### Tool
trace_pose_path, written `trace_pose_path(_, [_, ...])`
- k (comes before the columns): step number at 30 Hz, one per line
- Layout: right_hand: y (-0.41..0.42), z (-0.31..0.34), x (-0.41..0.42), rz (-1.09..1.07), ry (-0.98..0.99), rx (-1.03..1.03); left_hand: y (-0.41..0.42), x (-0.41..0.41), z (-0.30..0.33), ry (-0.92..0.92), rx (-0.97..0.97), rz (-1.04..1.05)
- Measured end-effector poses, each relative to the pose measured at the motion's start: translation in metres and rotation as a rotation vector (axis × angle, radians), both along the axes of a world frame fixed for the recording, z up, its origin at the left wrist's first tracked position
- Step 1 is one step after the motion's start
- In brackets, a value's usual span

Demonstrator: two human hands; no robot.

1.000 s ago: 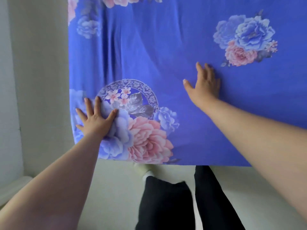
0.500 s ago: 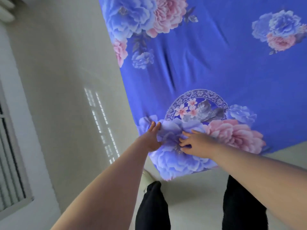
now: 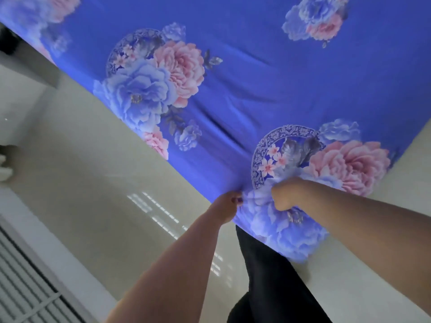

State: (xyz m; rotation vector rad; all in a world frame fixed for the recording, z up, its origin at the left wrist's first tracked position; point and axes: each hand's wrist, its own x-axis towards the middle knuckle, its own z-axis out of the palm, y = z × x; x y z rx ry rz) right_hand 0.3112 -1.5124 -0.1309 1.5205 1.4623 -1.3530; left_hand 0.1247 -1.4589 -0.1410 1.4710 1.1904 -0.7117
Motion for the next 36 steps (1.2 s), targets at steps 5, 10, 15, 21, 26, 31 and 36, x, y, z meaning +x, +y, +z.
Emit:
trace_pose_path(5, [0.079, -0.001, 0.034, -0.628, 0.029, 0.746, 0.063, -0.012, 0.005, 0.028, 0.252, -0.026])
trace_pose_path(10, [0.145, -0.034, 0.127, -1.501, -0.32, 1.058, 0.146, 0.002, 0.006, -0.14, 0.682, 0.0])
trace_pose_path(15, [0.187, -0.065, -0.035, -0.872, -0.056, 0.637, 0.236, -0.011, -0.006, -0.341, 0.916, 0.024])
trace_pose_path(21, [0.258, -0.014, -0.171, -0.98, 0.415, 0.262, 0.37, -0.046, -0.02, -0.101, 0.78, -0.396])
trace_pose_path(26, [0.357, -0.007, -0.089, -1.607, 0.151, 0.743, 0.474, -0.09, -0.006, -0.055, 0.81, -0.665])
trace_pose_path(31, [0.424, -0.02, -0.085, -1.474, 0.091, 0.791, 0.547, -0.1, -0.003, -0.012, 0.818, -0.765])
trace_pose_path(36, [0.473, -0.028, -0.099, -1.053, 0.047, 0.768, 0.605, -0.062, -0.003, 0.041, 0.692, -0.688])
